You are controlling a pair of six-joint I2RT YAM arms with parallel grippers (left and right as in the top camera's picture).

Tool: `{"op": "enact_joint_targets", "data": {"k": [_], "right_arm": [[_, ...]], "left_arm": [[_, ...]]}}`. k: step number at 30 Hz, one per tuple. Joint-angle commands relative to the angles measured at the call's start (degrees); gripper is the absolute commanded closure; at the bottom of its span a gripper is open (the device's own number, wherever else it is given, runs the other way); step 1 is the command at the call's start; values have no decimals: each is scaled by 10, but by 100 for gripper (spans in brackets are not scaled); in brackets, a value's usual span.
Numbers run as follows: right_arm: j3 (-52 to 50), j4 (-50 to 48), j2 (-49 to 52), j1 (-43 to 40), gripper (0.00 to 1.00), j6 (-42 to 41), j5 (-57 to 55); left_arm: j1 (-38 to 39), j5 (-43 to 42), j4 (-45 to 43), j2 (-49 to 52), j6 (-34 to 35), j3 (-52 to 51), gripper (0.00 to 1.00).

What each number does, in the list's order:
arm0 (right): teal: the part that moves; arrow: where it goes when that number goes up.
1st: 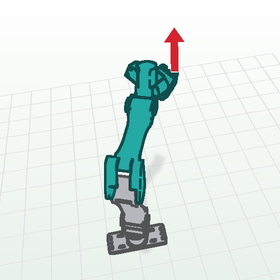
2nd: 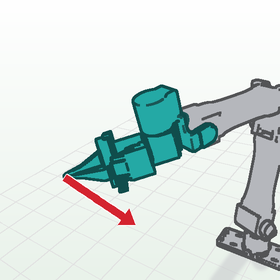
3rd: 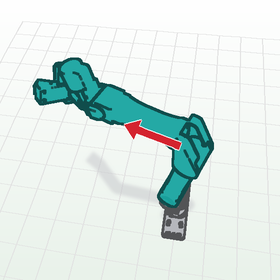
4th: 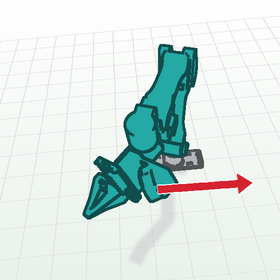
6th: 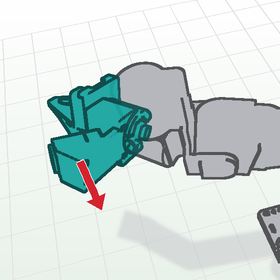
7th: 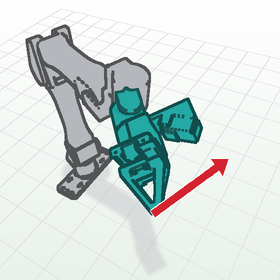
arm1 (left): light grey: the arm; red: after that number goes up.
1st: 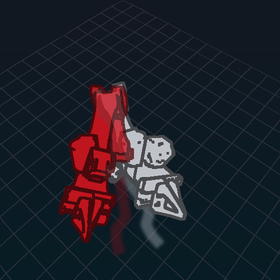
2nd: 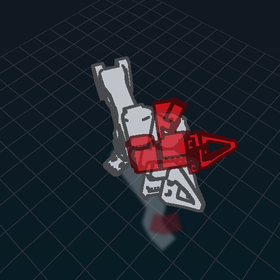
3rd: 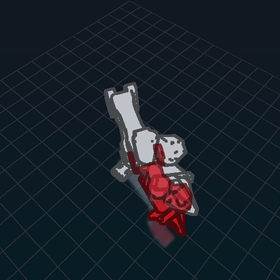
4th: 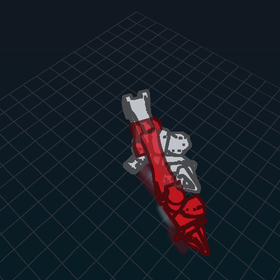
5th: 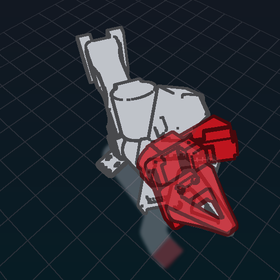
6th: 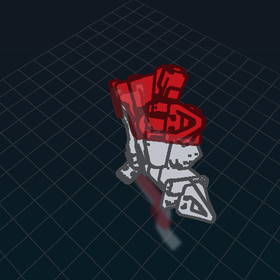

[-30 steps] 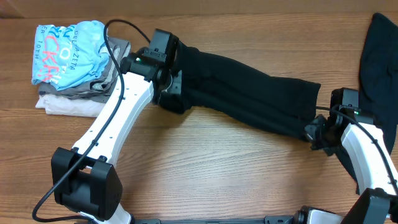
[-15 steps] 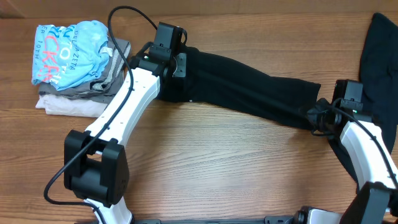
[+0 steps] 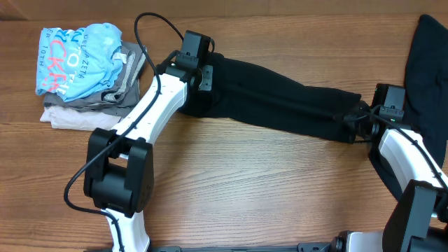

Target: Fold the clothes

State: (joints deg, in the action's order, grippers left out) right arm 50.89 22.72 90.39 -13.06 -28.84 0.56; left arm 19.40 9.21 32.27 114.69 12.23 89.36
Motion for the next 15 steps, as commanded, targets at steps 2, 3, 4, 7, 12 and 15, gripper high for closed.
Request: {"op": "enact_joint_targets", "data": {"k": [2, 3, 4, 7, 12, 15], "right_arm": [[10, -4, 1, -2, 10, 6, -9], [10, 1, 1, -2, 0, 6, -9], [11, 5, 1, -3, 0, 7, -9], [14, 19, 1, -3, 0, 18, -3], [14, 8, 3, -2, 3, 85, -1], [14, -5, 21, -3, 11, 106, -20]], "left_arm": [[-2, 1, 1, 10, -7, 12, 20], [-3, 4, 1, 10, -18, 12, 0], [-4, 4, 1, 10, -20, 13, 0], [-13, 4, 20, 3, -20, 26, 0], [-30, 4, 106, -17, -20, 94, 0], [-36, 0, 172, -22, -20, 148, 0]]}}
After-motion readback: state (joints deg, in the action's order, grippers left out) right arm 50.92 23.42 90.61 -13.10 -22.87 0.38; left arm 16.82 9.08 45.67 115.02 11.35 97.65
